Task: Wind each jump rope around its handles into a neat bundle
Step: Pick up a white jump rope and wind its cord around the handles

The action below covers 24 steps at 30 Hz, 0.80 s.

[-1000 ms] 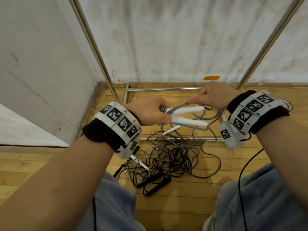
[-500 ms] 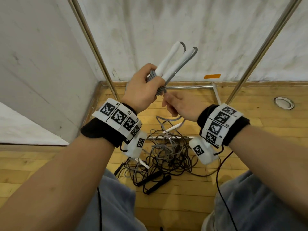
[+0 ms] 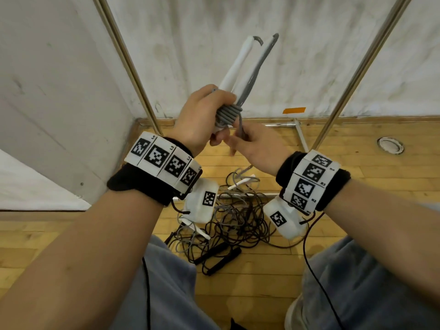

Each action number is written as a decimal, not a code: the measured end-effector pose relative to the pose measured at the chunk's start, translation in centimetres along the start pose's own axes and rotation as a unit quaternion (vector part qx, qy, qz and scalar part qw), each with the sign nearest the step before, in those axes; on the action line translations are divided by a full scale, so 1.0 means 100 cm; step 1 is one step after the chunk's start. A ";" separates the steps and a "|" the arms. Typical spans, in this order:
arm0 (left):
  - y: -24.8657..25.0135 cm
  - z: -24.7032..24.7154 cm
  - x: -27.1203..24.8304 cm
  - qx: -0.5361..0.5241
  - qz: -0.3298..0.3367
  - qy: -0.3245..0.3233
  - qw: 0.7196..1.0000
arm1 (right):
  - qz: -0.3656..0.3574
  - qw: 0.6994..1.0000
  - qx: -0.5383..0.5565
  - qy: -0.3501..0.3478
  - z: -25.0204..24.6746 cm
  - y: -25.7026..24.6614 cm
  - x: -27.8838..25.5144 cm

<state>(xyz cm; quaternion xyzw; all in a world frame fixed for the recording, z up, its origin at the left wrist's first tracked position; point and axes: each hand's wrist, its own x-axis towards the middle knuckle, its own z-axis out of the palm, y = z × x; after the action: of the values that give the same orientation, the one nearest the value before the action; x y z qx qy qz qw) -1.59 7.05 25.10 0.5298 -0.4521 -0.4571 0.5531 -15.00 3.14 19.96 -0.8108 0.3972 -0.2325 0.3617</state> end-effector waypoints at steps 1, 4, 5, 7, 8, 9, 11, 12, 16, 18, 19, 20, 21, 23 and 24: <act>0.001 -0.002 -0.001 0.008 0.006 0.005 1.000 | -0.001 1.000 0.003 -0.026 -0.002 -0.002 0.000; -0.001 -0.009 -0.001 0.107 0.026 0.063 0.992 | 0.001 0.999 0.005 -0.050 -0.008 -0.005 0.003; -0.003 -0.013 0.000 0.148 0.035 0.084 0.985 | -0.004 0.999 -0.014 -0.038 -0.009 -0.004 0.005; -0.007 -0.022 0.003 0.226 0.057 0.109 0.966 | -0.017 0.995 -0.094 -0.013 -0.011 -0.002 0.008; -0.010 -0.026 0.005 0.266 0.067 0.114 0.955 | -0.022 0.991 -0.132 -0.010 -0.012 -0.001 0.010; -0.013 -0.030 0.006 0.303 0.076 0.114 0.943 | -0.028 0.987 -0.158 -0.011 -0.013 -0.001 0.011; -0.018 -0.035 0.009 0.358 0.085 0.115 0.923 | -0.039 0.980 -0.193 -0.012 -0.014 -0.003 0.011; -0.021 -0.037 0.011 0.383 0.088 0.117 0.912 | -0.047 0.976 -0.211 -0.010 -0.014 -0.004 0.011; -0.033 -0.037 0.017 0.457 0.077 0.106 0.880 | -0.025 0.973 -0.223 -0.059 -0.014 -0.009 0.011; -0.040 -0.035 0.019 0.508 0.072 0.091 0.853 | -0.001 0.967 -0.232 -0.103 -0.014 -0.009 0.009; -0.044 -0.034 0.021 0.536 0.067 0.078 0.838 | 0.005 0.958 -0.261 -0.117 -0.014 -0.009 0.008; -0.049 -0.033 0.022 0.562 0.055 0.061 0.823 | 0.011 0.945 -0.302 -0.125 -0.013 -0.009 0.006; -0.054 -0.032 0.023 0.585 0.036 0.038 0.809 | 0.018 0.930 -0.343 -0.130 -0.013 -0.009 0.005; -0.065 -0.027 0.025 0.626 -0.005 -0.005 0.780 | 0.035 0.905 -0.399 -0.143 -0.012 -0.009 0.002; -0.070 -0.023 0.025 0.645 -0.018 -0.020 0.764 | 0.044 0.898 -0.412 -0.147 -0.013 -0.008 0.001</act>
<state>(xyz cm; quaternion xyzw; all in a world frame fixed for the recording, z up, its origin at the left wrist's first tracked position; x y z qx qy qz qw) 0.96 4.84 18.07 0.7605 -0.6414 -0.0784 0.0638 -15.41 2.87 21.38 -0.8941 0.4349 0.0896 0.0589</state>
